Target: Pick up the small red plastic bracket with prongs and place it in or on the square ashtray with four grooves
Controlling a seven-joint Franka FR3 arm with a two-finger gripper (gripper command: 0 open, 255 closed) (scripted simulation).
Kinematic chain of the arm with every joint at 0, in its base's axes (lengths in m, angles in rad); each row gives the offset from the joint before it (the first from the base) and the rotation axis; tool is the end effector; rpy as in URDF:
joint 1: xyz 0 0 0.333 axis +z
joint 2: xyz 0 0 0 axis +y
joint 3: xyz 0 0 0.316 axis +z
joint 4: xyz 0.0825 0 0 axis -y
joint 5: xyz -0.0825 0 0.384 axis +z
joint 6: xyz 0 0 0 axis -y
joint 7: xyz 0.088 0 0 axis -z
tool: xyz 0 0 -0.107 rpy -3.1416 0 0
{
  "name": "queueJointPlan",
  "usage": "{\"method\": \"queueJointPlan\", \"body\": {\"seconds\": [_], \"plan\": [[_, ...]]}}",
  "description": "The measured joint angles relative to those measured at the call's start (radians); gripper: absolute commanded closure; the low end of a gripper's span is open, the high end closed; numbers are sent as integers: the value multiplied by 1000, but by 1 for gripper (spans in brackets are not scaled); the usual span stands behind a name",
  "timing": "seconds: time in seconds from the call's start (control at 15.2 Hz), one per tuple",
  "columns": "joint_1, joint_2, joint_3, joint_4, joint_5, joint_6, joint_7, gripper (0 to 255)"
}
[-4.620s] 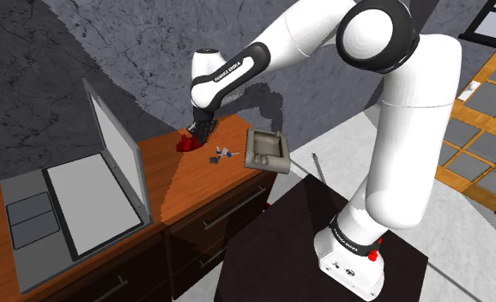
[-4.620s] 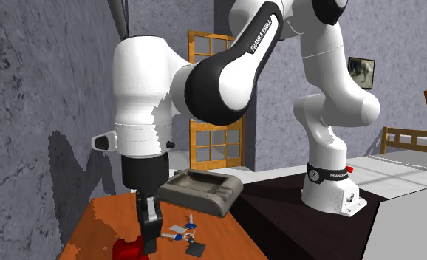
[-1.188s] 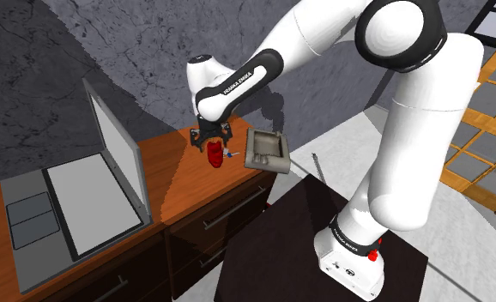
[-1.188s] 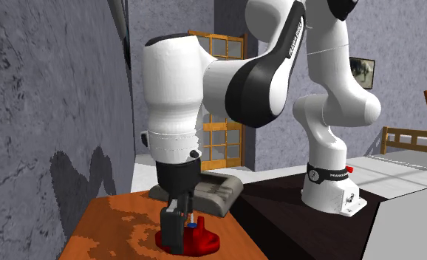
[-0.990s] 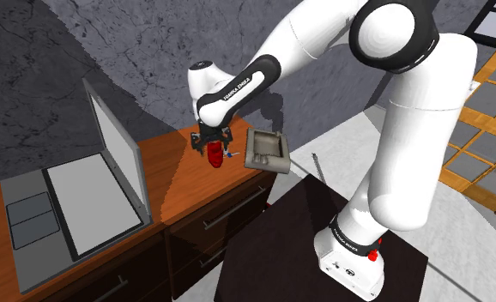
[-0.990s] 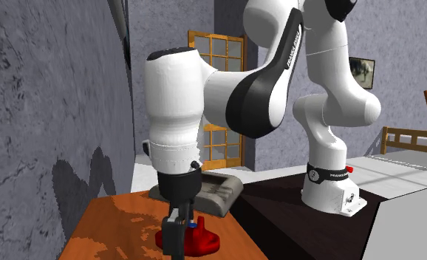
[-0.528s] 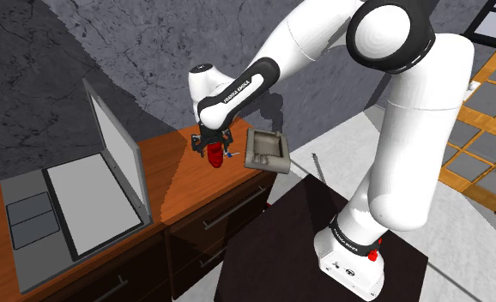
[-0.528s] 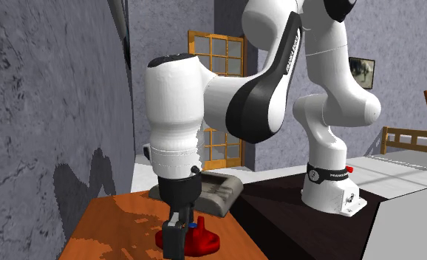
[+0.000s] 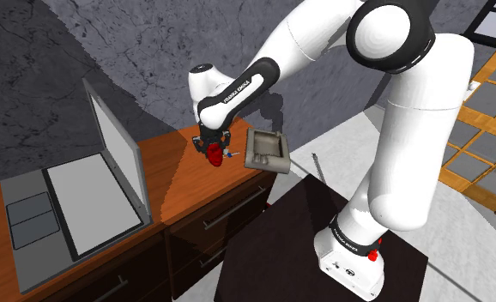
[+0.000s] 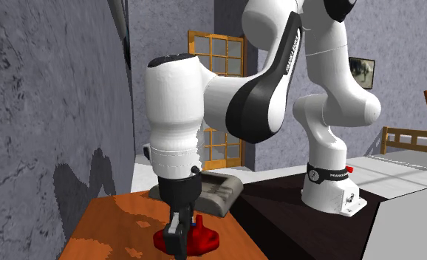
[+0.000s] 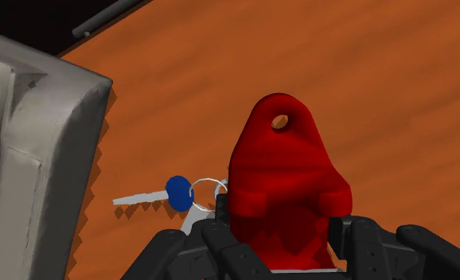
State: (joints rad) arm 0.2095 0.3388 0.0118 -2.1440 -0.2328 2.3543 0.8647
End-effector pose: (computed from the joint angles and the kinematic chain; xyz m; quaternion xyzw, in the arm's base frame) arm 0.5441 0.1192 0.2333 0.9680 -0.2310 -0.0158 0.0970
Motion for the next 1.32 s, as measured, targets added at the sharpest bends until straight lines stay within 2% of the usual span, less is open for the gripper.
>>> {"method": "queueJointPlan", "body": {"seconds": [0.33, 1.32], "plan": [[0, -13, 1, 0, 3, -13, -3, 255], [-3, -146, 11, 38, 34, -181, -43, 255]]}}
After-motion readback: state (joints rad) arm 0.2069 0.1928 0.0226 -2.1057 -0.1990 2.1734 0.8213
